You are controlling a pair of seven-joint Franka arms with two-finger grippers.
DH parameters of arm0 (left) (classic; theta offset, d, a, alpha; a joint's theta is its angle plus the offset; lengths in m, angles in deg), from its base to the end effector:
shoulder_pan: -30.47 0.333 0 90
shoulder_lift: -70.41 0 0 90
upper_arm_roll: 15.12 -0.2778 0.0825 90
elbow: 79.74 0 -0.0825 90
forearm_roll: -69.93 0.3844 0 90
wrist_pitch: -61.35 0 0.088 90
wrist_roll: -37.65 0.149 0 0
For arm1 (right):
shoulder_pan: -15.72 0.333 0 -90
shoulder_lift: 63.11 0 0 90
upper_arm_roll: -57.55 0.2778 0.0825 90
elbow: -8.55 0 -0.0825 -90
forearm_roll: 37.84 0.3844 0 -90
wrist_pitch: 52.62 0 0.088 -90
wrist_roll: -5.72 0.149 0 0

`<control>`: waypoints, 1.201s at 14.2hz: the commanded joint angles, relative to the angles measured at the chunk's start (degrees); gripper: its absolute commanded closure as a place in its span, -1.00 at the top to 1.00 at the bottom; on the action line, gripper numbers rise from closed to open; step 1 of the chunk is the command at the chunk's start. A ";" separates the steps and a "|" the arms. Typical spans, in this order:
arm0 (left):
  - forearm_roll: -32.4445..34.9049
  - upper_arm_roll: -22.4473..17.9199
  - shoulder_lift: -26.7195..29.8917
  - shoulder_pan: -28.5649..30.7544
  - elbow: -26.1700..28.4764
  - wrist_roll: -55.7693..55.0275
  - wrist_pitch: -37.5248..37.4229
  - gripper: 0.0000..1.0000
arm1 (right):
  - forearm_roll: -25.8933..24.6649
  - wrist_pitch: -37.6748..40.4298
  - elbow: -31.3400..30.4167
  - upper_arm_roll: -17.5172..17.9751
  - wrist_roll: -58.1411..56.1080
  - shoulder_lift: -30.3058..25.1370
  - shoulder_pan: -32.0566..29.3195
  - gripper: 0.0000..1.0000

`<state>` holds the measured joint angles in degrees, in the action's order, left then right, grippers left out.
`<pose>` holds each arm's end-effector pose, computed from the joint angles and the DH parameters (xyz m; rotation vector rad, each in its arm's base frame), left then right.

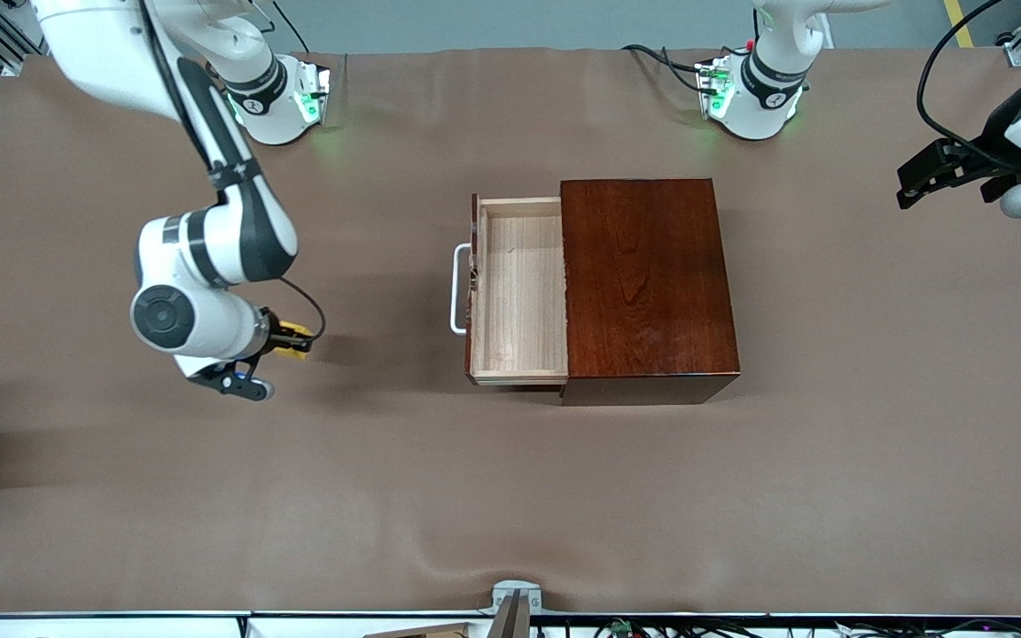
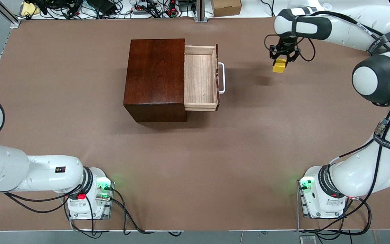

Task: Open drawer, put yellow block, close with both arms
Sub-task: 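Lift the yellow cube and carry it over the open drawer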

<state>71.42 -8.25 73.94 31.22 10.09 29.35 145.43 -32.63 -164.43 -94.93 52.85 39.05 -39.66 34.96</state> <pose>0.5230 -0.0536 0.5700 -3.1026 -0.0630 0.0538 0.5681 0.1577 0.2240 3.0000 -0.5621 -0.3961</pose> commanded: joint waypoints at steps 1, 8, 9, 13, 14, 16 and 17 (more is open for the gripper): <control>-0.35 0.61 1.22 1.10 1.05 1.36 0.64 1.00 | 1.12 6.31 3.35 -0.39 14.33 -1.47 5.08 -1.00; -0.44 0.61 1.13 1.10 0.96 1.36 0.82 1.00 | 5.69 13.89 10.92 -0.39 35.28 -1.56 12.48 -1.00; -0.53 0.61 1.13 1.10 0.96 1.36 0.82 1.00 | 6.47 14.24 11.89 -0.30 38.61 -1.56 13.36 -1.00; -0.62 0.61 1.13 1.10 0.96 1.36 0.82 1.00 | 10.17 14.34 14.27 -0.39 49.60 -1.56 16.26 -1.00; -0.62 0.52 1.21 1.10 0.87 1.36 0.82 1.00 | 10.17 14.07 14.71 -0.30 52.59 -1.47 16.88 -1.00; -0.62 0.26 1.39 1.18 0.87 2.32 0.65 1.00 | 12.61 12.59 14.89 -0.48 58.14 -1.47 18.63 -1.00; -0.62 0.26 1.48 1.18 0.96 2.67 0.47 1.00 | 14.11 11.36 14.97 -0.48 60.25 -1.47 18.73 -1.00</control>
<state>71.42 -8.37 73.96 31.29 10.12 29.86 145.58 -21.42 -151.98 -80.45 53.06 94.94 -40.70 52.67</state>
